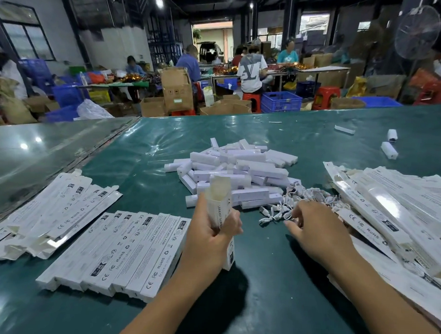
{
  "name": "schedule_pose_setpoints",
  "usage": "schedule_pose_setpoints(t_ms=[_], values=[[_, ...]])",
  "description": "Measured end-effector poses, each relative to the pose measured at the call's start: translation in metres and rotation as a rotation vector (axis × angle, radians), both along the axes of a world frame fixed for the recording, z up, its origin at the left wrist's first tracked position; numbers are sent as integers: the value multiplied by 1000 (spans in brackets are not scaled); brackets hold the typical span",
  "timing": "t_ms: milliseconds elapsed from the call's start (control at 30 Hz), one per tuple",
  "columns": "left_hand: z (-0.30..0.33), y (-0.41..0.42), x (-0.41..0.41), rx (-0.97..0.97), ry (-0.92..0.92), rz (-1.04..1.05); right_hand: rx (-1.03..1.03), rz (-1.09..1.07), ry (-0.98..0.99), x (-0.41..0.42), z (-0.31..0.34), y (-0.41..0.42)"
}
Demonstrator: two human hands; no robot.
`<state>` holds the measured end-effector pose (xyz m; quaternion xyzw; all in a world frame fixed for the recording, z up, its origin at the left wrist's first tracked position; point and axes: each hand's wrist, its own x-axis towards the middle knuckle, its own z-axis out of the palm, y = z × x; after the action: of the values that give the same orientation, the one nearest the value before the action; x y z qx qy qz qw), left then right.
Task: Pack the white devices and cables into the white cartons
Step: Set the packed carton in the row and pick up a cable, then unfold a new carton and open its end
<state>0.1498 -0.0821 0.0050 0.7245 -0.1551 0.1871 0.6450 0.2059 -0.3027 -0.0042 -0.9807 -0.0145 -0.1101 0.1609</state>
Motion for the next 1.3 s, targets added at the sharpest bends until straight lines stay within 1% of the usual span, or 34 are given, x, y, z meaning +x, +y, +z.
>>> schedule_pose_setpoints(t_ms=[67,100,167,233,267,300,333,367,400,433,500,533,600,667,767,900,967,1067,1200,1300], values=[[1,-3,-1,47,16,-26,-136,69,-113,6,-6,7],[1,-4,0,54,32,-26,-186,118,-137,8,-7,12],[-1,-4,2,56,70,-9,-252,186,-103,13,-11,20],[-6,-3,4,70,106,6,-294,191,-52,15,-14,25],[-8,-3,6,89,131,4,-308,187,-57,16,-15,24],[-10,-4,7,111,160,3,-304,195,-87,17,-15,24],[-11,-4,8,123,184,2,-253,224,-136,16,-14,24],[-13,-5,10,125,198,0,-124,273,-205,14,-13,24],[-14,-5,11,111,204,1,78,320,-263,11,-10,23],[-14,-5,11,89,205,5,317,352,-278,8,-8,23],[-13,-5,10,46,204,9,759,378,-158,-2,0,24],[-12,-5,9,33,207,3,942,405,-78,-7,3,27],[-10,-7,7,14,216,-13,1194,468,42,-15,6,32],[-7,-8,5,13,219,-24,1295,524,116,-21,9,36],[-2,-8,1,-24,223,-45,1257,602,161,-25,11,41],[1,-7,-1,-88,229,-84,1185,629,93,-31,14,43],[2,-7,-2,-85,223,-99,1185,618,88,-33,18,44],[2,-7,-3,-63,195,-102,1231,574,133,-35,21,43],[1,-7,-1,-52,178,-90,1171,575,90,-35,20,43],[0,-6,0,-42,152,-76,1144,574,96,-33,17,42]])
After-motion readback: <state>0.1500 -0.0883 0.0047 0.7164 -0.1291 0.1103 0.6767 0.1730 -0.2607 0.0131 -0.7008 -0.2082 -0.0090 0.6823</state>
